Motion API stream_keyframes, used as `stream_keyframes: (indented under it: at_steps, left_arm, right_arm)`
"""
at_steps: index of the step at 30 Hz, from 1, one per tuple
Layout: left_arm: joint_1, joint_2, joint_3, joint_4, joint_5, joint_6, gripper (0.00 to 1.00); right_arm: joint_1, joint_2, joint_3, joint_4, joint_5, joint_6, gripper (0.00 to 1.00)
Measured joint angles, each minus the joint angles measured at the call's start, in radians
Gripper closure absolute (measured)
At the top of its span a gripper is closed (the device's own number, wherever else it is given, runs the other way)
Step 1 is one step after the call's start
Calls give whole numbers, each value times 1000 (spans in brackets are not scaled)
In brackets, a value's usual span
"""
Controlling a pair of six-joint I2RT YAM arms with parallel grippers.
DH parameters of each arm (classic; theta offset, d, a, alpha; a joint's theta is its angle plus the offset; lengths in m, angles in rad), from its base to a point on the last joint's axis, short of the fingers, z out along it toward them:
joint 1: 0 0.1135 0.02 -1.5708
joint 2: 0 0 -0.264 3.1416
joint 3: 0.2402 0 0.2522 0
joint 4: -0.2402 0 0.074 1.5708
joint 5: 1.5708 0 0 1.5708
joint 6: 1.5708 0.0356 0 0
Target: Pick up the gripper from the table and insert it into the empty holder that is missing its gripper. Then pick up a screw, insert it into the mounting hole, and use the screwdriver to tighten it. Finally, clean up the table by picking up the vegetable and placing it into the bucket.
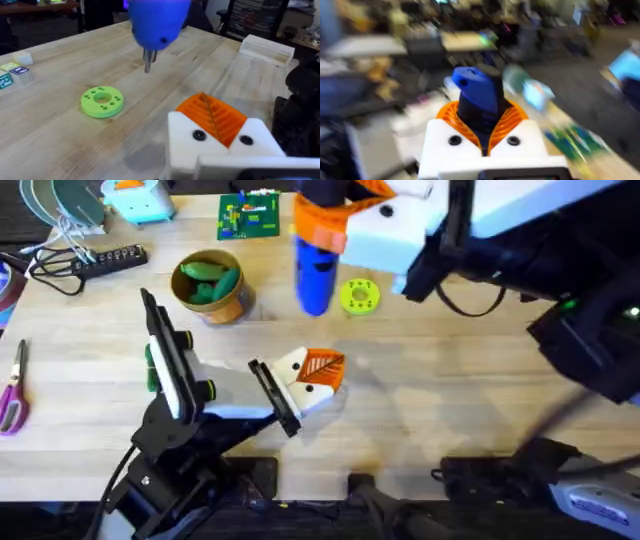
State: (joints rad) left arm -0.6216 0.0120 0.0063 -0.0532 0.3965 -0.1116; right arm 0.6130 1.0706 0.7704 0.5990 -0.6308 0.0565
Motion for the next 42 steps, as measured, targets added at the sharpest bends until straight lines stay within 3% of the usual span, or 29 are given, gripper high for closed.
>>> stream_keyframes:
  at_steps: [4,7,12,15,21,29,30,31,36,38,42]
  left_arm:
    - [0,0,0,0,0,0,995]
    - [0,0,0,0,0,0,995]
    - [0,0,0,0,0,0,995]
    - [0,0,0,0,0,0,995]
    - [0,0,0,0,0,0,995]
    - [0,0,0,0,0,0,995]
    - [0,0,0,0,0,0,995]
    - [0,0,0,0,0,0,995]
    - [0,0,0,0,0,0,995]
    - [0,0,0,0,0,0,995]
    - [0,0,0,0,0,0,995]
  right_arm:
    - [-131,4,1,-358,111,-230,978]
    - [-240,28,2,-585,299,-423,978]
    - [-422,94,8,-748,671,-621,978]
    - [-532,141,18,-824,801,-662,978]
    - [-696,271,20,-884,899,-655,978]
    - [-805,442,38,-876,937,-637,978]
    - [-808,458,41,-878,941,-627,934]
    - [-809,470,43,-885,941,-617,819]
    - [-808,479,61,-888,967,-573,86]
    - [-810,476,65,-892,974,-548,19]
    - [-808,474,67,-919,977,-509,12]
